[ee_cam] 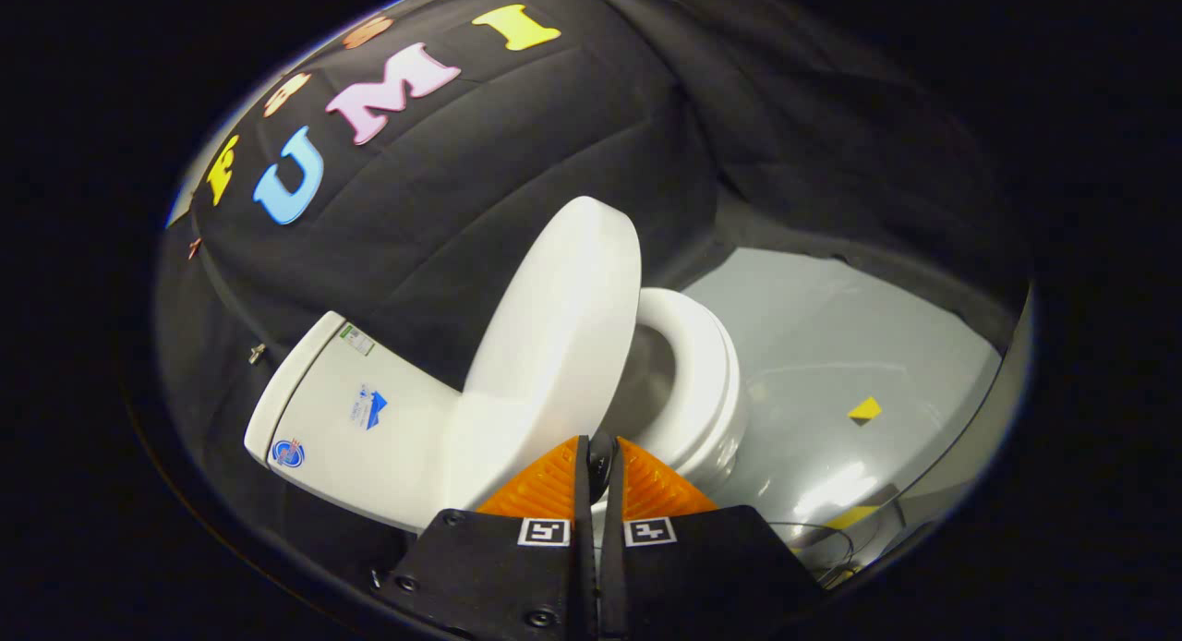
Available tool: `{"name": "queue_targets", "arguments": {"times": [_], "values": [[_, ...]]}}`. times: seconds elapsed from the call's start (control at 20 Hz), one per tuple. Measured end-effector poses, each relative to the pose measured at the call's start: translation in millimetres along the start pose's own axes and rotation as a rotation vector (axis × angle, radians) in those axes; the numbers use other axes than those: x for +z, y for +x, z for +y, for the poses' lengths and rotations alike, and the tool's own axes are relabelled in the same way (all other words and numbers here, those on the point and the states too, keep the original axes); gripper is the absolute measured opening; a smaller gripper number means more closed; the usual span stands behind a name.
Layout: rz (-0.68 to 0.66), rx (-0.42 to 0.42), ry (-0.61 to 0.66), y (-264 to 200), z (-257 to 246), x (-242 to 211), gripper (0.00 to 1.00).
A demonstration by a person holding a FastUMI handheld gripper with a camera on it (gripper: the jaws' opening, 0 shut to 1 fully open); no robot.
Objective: Open the toilet lid.
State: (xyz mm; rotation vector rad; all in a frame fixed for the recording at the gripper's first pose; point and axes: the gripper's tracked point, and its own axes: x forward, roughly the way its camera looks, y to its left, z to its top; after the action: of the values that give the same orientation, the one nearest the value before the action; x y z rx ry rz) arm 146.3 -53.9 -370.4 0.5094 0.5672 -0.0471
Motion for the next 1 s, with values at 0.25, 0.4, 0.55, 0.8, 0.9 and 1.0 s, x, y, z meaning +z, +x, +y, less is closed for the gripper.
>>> {"name": "queue_targets", "arguments": {"times": [0.25, 0.4, 0.55, 0.8, 0.9, 1.0], "values": [[-0.081, 0.031, -0.205, -18, 66, 28, 0.07], [-0.099, 0.030, -0.255, -24, 84, 29, 0.07], [-0.119, 0.042, -0.295, -33, 109, 29, 0.07], [-0.163, 0.095, -0.390, -47, 169, 28, 0.07], [-0.181, 0.121, -0.426, -50, 192, 25, 0.07], [-0.198, 0.137, -0.472, -52, 210, 22, 0.07]]}}
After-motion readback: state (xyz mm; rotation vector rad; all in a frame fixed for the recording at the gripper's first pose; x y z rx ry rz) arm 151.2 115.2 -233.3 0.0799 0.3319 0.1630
